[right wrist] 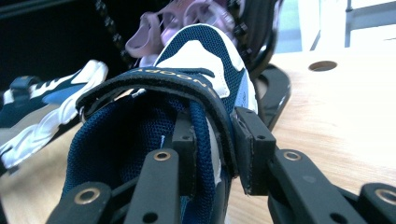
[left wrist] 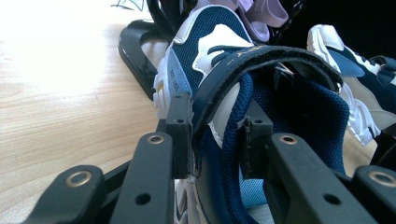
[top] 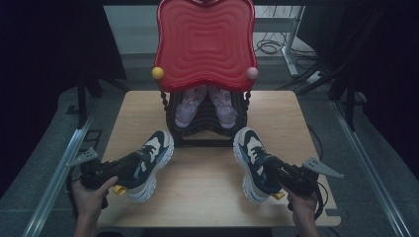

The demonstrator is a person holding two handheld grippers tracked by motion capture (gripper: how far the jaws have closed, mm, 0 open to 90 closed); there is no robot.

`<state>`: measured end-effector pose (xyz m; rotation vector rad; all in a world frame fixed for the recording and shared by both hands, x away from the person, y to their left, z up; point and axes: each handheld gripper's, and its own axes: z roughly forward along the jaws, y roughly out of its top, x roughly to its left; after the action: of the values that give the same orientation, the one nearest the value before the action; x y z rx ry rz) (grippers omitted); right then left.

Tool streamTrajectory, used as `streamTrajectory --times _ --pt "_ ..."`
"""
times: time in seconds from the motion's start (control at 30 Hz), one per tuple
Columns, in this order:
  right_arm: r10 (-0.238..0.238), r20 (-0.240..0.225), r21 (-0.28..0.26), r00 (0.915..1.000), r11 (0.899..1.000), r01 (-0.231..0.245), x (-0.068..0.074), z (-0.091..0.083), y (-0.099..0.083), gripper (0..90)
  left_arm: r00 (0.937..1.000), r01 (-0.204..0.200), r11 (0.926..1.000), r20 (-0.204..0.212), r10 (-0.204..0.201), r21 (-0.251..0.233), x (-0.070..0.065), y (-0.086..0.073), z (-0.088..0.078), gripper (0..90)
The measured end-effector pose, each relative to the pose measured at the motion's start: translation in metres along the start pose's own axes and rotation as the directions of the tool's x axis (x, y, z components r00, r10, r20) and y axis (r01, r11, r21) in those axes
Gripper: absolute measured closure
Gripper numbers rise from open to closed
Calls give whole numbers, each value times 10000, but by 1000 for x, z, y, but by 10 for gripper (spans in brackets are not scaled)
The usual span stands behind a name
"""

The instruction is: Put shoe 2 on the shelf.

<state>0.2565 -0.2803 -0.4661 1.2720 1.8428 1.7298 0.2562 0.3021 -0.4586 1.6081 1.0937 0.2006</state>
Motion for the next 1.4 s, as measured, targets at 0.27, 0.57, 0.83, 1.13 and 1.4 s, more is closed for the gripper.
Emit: streamTrajectory --times 0.27,0.57,0.83,1.13,1.4 --pt "193 364 -374 9991 9991 -180 -6 -7 3 717 9993 242 9980 -274 -258 -589 2 0 -3 709" --pt "288 574 -643 9979 9976 -251 -12 -8 7 716 9978 495 9941 -387 -534 -970 4 1 -8 708" --pt "238 739 -933 9970 9955 -168 -13 -8 15 717 9967 654 9882 -392 -714 -1383 3 6 -10 709" --pt "166 981 -1410 9950 9900 -26 -18 -8 35 717 9938 532 9767 -848 -722 -2078 9 27 -20 709" --pt "80 1068 -1792 9942 9837 114 -20 -10 60 716 9940 491 9647 -820 -725 -2588 12 49 -21 709"
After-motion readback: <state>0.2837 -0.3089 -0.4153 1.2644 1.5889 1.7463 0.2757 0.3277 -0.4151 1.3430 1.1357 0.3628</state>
